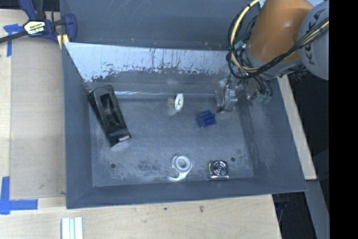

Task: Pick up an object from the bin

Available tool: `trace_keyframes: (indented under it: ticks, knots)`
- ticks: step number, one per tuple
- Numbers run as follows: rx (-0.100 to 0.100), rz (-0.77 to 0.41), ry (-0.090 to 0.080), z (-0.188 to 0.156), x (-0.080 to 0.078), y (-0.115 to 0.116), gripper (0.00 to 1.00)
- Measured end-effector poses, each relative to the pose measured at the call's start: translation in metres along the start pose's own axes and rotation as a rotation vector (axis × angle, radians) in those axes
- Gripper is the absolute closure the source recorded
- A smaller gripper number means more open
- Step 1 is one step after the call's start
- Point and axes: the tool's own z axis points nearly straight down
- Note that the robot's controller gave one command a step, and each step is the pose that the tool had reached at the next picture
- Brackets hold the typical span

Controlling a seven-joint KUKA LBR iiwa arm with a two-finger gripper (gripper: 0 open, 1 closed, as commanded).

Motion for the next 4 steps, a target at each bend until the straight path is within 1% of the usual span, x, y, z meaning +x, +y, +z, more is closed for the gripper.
trace_keyframes:
  ticks: [1,2,3,4]
  knots:
    - [0.002,-0.163,-0.009,-0.028,-0.002,0.026,1.0]
    - [-0.002,-0.266,-0.004,0.08,0.045,-0.016,0.0]
    - [0.002,-0.27,-0.011,0.075,0.042,-0.015,1.0]
    - [0.002,-0.27,-0.011,0.075,0.042,-0.015,1.0]
